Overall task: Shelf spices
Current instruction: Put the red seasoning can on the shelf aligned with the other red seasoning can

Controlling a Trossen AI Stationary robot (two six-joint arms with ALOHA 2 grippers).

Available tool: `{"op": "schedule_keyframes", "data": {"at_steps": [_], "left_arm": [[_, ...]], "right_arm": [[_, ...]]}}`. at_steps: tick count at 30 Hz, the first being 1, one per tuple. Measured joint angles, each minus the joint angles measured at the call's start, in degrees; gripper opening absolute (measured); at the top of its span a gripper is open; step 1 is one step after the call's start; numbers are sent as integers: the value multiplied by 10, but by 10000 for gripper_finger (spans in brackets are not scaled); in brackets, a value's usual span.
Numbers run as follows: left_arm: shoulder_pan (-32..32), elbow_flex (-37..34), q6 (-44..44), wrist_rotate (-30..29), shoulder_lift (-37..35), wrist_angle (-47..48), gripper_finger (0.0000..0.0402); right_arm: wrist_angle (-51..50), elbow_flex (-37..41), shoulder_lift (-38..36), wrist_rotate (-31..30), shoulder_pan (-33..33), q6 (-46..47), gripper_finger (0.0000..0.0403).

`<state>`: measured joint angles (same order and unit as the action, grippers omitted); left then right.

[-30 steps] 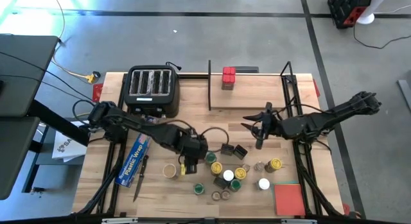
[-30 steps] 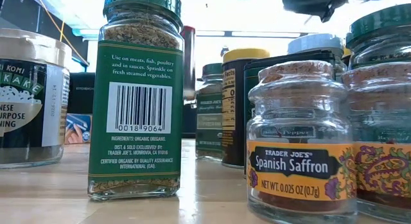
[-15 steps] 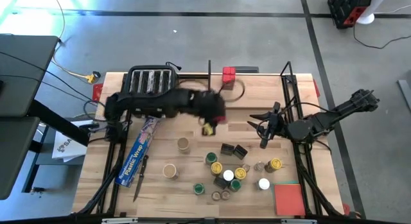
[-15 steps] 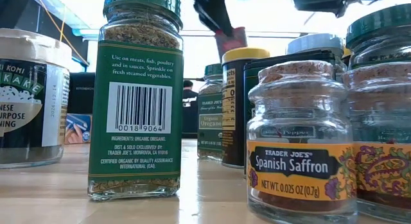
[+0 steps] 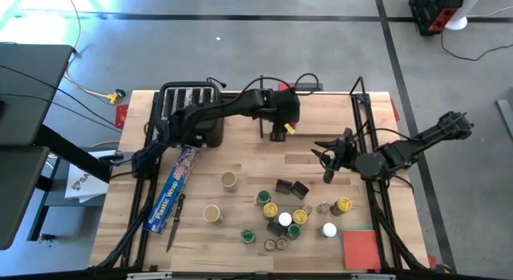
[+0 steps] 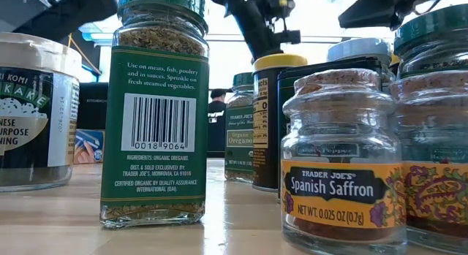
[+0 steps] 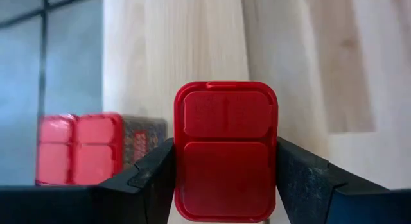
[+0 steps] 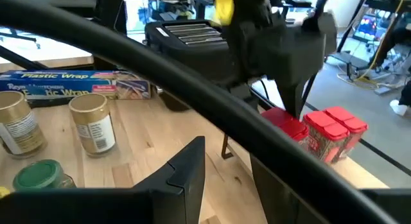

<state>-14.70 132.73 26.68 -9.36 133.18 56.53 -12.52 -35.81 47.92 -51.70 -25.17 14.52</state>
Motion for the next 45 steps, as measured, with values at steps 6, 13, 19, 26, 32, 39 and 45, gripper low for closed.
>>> {"op": "schedule_keyframes", "data": {"at_steps": [6,13,19,26,32,39,45], "left_arm": [[-20,1,-2,7,20,-4,222],[-25,0,25,-2,28,-18,261],[-25,0,49,-21,33,-44,265],[-9,0,106,-68,32,-67,254],[19,0,119,-108,20,-45,246],[37,0,83,-120,3,66,220],[3,0,29,-93,3,87,140]], "right_arm": [[-18,0,0,-4,0,20,116],[-19,0,0,-4,0,22,116],[-19,0,0,-3,0,22,116],[-19,0,0,-3,0,22,116],[-19,0,0,-2,0,22,116],[-24,1,1,-2,0,22,116],[-25,1,0,-2,0,21,116]]}}
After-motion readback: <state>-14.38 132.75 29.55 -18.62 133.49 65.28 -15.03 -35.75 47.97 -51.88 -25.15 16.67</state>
